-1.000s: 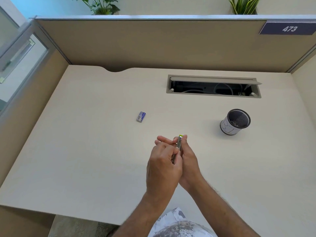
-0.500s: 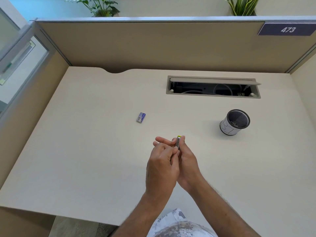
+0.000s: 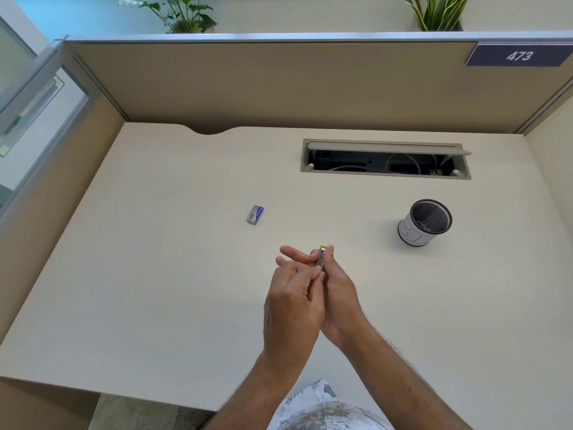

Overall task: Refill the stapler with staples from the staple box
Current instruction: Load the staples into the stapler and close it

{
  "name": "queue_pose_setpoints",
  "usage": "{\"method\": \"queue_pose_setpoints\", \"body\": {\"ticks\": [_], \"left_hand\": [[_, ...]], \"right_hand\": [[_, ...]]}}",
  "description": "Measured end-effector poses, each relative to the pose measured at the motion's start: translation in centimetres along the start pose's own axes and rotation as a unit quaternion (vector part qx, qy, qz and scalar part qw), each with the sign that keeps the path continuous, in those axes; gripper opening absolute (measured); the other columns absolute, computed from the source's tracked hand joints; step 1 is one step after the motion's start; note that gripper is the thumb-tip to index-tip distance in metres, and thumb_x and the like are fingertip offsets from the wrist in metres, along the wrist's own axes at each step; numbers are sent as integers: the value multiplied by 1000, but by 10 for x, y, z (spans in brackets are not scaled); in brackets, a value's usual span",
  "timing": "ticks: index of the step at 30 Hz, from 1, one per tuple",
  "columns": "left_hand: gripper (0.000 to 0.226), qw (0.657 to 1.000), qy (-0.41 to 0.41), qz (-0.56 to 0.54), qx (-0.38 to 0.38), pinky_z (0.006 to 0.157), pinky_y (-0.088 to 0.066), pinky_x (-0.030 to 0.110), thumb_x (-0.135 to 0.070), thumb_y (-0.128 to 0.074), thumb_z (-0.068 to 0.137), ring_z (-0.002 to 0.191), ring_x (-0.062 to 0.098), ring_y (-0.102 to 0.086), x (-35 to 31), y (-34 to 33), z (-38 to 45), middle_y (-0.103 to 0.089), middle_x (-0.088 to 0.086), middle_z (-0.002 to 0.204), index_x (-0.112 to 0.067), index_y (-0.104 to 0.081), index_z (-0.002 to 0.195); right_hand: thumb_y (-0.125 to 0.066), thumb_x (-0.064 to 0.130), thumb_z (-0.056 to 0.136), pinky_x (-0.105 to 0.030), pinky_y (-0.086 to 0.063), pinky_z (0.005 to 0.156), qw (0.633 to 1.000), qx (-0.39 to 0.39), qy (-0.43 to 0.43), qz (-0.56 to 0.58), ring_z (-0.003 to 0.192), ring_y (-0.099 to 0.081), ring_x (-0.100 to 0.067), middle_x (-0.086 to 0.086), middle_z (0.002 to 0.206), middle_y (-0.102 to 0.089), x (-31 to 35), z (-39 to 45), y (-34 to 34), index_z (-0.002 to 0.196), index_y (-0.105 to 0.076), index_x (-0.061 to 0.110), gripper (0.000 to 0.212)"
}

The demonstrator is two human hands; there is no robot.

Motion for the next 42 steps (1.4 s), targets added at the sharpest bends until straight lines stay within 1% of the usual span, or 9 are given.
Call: {"method": "queue_pose_setpoints", "body": {"ticks": [6, 9, 13, 17, 21, 25, 32, 38, 42], "left_hand": [[13, 999, -4, 38, 27, 78, -57, 23, -15, -68, 95, 95, 9, -60, -1, -4, -1, -65, -8, 99, -15, -79, 100], [16, 999, 14, -9, 32, 82, -51, 16, -23, -65, 95, 102, 10, -58, -1, 3, 5, -63, -9, 105, -18, -79, 99], [30, 997, 50, -50, 19, 97, -46, 32, -37, -55, 90, 120, 4, -49, 12, 19, 25, -59, -14, 129, -35, -72, 115], [57, 958, 150, -171, 173, 94, -43, 14, -33, -66, 77, 142, 0, -37, 35, 18, 35, -37, -30, 155, -54, -58, 130], [78, 931, 188, -177, 258, 107, -52, 49, -32, -73, 72, 149, 20, -37, 47, 11, 29, -21, -36, 161, -65, -44, 137], [92, 933, 192, -121, 278, 126, -24, 51, -35, -71, 73, 156, -2, -1, 48, 11, 27, -5, -30, 167, -58, -29, 150], [97, 947, 180, -49, 261, 128, -14, 51, -42, -58, 70, 157, 1, 7, 37, 8, 31, 6, -19, 172, -45, -19, 159], [92, 964, 185, -53, 184, 124, -27, 50, -57, -59, 72, 158, 8, -8, 36, 12, 32, -8, -13, 172, -39, -30, 157], [74, 949, 178, -148, 216, 102, -56, 42, -34, -69, 85, 128, 5, -58, 38, 19, 30, -10, -24, 169, -51, -37, 150]], "right_hand": [[-32, 55, 106, -44, -35, 120, 999, -3, -16, 49, 133, -60, -26, -12, 138, -67, -2, 3, 4, 115, -58, 5, 58], [-33, 52, 107, -43, -52, 103, 998, -4, -10, 57, 130, -63, -28, -12, 130, -72, 2, -1, -1, 91, -59, 16, 46], [-36, 49, 107, -51, -56, 96, 999, 5, -13, 47, 121, -68, -37, -21, 132, -69, 3, -3, -3, 90, -57, 16, 43], [-32, 48, 108, -52, -55, 96, 999, 16, -36, -14, 117, -70, -39, -19, 130, -71, 4, -10, -5, 88, -55, 17, 43], [-33, 47, 108, -49, -57, 87, 997, 1, -62, -55, 107, -76, -32, -14, 123, -75, 2, -17, -5, 86, -53, 18, 42], [-33, 47, 108, -44, -60, 78, 994, -18, -79, -80, 98, -78, -23, -10, 120, -77, 0, -19, -7, 84, -53, 19, 42], [-38, 47, 107, -46, -63, 77, 992, -46, -100, -69, 74, -76, -16, -2, 91, -81, -6, -24, -5, 85, -56, 19, 40], [-32, 42, 110, -46, -56, 74, 992, -28, -97, -74, 56, -72, -14, 2, 70, -76, -4, -28, -12, 84, -64, 12, 50], [-31, 46, 109, -46, -61, 77, 994, -18, -94, -56, 85, -79, -25, -10, 116, -79, -3, -24, -10, 101, -63, 9, 50]]}}
Point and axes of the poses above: each hand's wrist, its own z-axis towards the middle knuckle, its own y-axis out of the back of the hand, x = y × z, the point moved 3 cm from there along z, towards the middle knuckle
